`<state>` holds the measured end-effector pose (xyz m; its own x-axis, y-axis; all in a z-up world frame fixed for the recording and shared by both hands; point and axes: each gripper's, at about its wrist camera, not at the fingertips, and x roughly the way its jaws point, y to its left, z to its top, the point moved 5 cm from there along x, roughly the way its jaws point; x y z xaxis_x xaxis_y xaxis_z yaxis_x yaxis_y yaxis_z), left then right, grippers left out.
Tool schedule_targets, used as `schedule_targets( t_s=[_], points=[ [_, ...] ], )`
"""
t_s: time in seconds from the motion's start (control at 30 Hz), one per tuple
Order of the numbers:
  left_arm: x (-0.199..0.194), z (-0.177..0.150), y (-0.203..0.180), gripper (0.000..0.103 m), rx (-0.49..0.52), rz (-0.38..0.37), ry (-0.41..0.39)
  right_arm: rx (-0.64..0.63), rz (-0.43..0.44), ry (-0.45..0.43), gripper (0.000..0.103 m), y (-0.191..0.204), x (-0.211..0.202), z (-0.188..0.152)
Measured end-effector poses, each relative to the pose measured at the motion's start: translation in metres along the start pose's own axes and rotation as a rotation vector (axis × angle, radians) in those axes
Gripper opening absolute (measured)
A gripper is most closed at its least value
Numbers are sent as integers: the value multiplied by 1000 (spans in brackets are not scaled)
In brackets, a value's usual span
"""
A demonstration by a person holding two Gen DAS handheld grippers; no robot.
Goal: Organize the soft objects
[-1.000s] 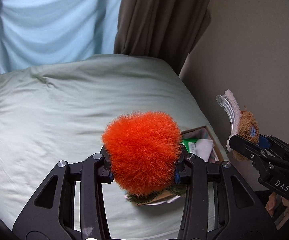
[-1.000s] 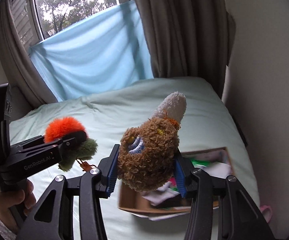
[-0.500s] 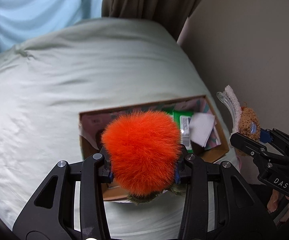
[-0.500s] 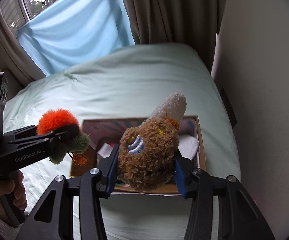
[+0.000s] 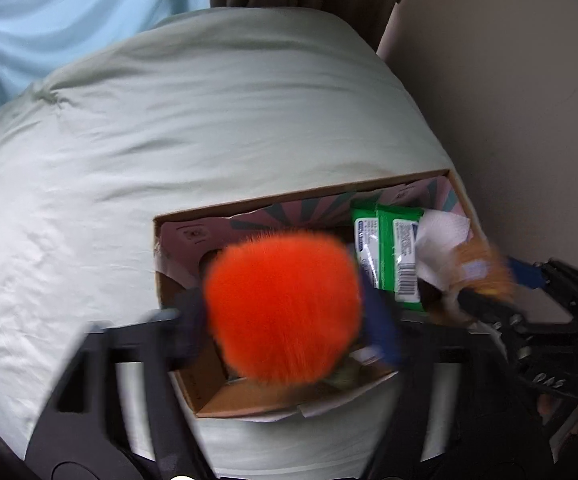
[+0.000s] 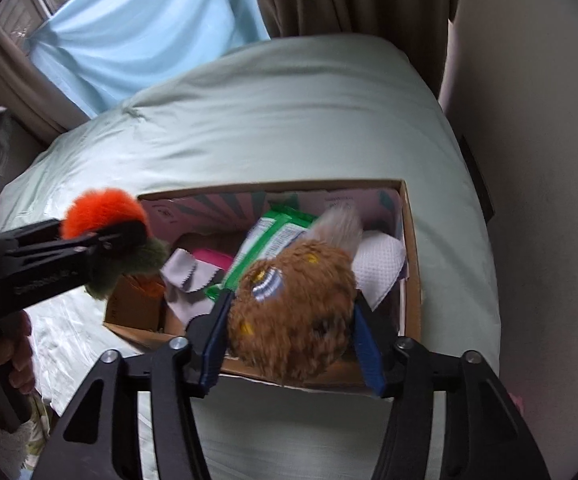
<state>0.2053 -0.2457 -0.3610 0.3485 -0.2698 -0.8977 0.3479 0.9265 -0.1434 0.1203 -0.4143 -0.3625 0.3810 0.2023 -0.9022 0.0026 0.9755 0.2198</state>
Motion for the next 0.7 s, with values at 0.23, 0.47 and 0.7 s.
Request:
schedule_targets(
  t_s=[0.23,0.47,0.7],
  points=[
    [-7,4,10,103,-13,9,-1,30,6,-15,100,-5,-2,-9],
    [-26,-1,17,103,-13,17,-19,74,12,-46,101,-1,-12,-9],
    [-78,0,31,103,-26,18,-54,37,-4,-104,101,29,-49,3]
  ],
)
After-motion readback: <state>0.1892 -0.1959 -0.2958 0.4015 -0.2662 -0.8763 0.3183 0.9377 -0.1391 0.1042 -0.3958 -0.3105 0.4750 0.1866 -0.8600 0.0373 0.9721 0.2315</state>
